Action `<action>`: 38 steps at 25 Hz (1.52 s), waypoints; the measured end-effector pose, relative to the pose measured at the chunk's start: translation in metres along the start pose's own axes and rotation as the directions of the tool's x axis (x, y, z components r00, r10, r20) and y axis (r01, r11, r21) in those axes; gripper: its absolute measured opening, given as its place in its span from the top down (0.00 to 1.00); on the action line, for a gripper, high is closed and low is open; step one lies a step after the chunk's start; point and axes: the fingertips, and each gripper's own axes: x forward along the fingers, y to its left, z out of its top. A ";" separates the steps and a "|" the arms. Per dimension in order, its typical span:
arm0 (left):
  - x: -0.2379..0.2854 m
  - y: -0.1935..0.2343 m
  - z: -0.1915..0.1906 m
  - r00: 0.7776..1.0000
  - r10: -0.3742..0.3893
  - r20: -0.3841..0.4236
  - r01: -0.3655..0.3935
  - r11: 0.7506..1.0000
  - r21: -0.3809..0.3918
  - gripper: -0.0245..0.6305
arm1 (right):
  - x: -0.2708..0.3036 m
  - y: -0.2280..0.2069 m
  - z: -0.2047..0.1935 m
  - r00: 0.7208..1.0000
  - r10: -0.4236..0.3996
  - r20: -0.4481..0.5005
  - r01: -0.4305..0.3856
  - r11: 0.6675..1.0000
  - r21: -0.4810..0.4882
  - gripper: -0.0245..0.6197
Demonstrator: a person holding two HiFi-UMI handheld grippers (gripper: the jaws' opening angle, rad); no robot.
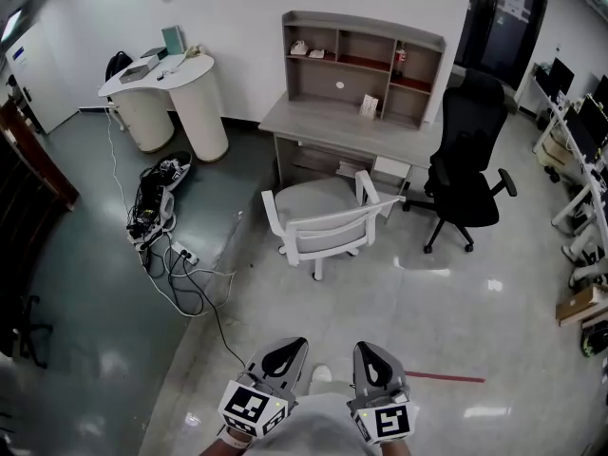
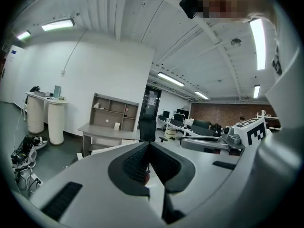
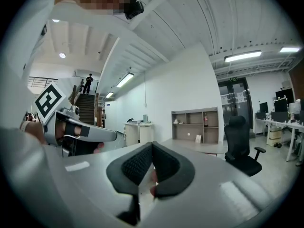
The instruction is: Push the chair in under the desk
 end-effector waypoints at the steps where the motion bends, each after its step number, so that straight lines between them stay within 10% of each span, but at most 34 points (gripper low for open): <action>1: 0.011 0.002 0.002 1.000 -0.001 0.000 0.001 1.000 0.005 0.95 | 0.006 -0.010 0.001 1.000 -0.001 0.007 0.001 1.000 -0.005 0.95; 16: 0.109 0.049 0.022 0.999 0.027 -0.029 -0.027 1.000 -0.007 0.95 | 0.081 -0.103 0.000 0.999 -0.048 -0.002 0.048 0.998 0.040 0.95; 38: 0.281 0.249 0.108 0.988 -0.147 -0.036 0.146 0.989 -0.021 0.95 | 0.341 -0.159 0.023 0.986 -0.162 -0.042 0.162 0.987 -0.002 0.95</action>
